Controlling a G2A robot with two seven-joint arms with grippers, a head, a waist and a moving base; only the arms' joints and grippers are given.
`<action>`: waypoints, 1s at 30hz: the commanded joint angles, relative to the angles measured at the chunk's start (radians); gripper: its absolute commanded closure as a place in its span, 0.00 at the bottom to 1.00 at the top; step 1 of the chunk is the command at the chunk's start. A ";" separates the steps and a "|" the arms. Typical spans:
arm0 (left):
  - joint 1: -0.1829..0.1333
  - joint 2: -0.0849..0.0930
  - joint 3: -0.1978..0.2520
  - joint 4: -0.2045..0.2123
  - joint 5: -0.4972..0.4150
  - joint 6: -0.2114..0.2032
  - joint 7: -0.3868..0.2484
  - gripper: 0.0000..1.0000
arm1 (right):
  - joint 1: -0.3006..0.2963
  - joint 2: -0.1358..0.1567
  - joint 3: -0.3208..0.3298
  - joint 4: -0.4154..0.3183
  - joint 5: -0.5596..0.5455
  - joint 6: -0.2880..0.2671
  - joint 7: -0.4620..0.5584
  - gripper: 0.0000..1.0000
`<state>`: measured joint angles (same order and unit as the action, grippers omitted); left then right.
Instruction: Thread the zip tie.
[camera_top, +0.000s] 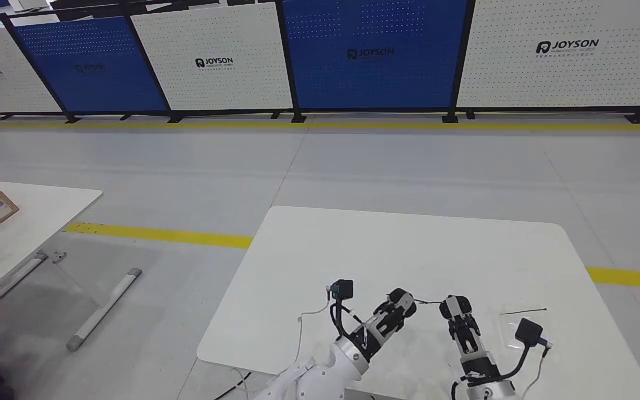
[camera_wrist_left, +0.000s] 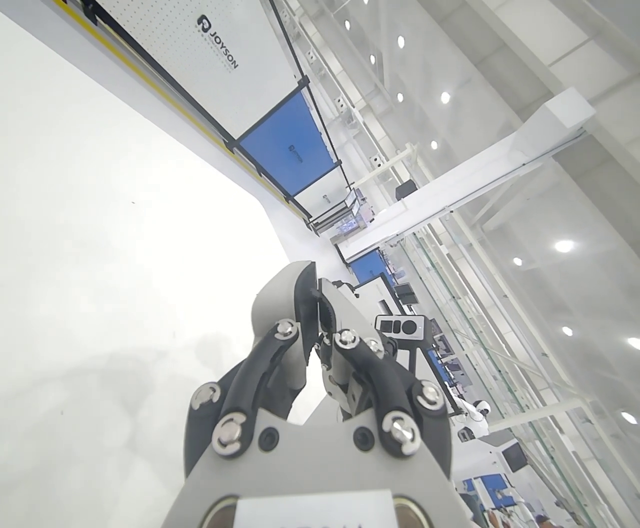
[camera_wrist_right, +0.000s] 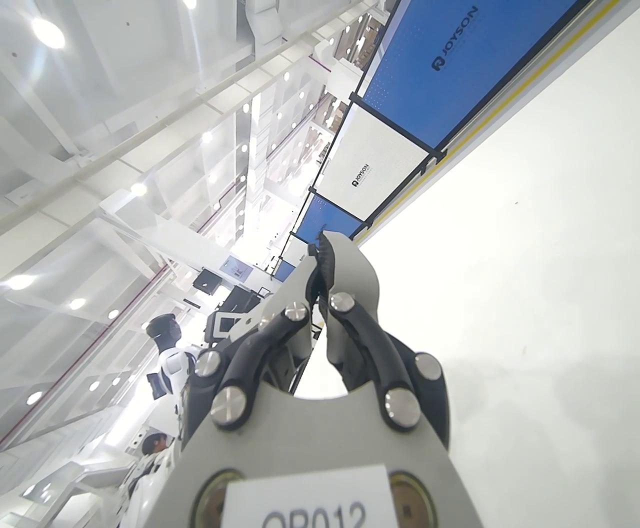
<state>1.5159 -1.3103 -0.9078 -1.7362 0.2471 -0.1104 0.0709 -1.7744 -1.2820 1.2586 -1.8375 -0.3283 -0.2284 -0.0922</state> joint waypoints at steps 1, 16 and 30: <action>-0.001 0.000 0.001 0.001 0.000 -0.001 0.000 1.00 | -0.001 0.000 0.000 -0.001 0.002 -0.002 -0.001 1.00; -0.006 -0.005 -0.014 -0.024 -0.064 0.007 0.024 1.00 | -0.015 0.005 0.029 0.013 -0.025 -0.086 0.022 0.00; 0.009 -0.004 -0.031 -0.061 -0.131 0.023 0.009 1.00 | -0.016 0.005 0.039 0.011 -0.053 -0.092 0.000 0.00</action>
<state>1.5232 -1.3136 -0.9358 -1.7944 0.1308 -0.0901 0.0699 -1.7957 -1.2769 1.2967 -1.8280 -0.3607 -0.3223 -0.0933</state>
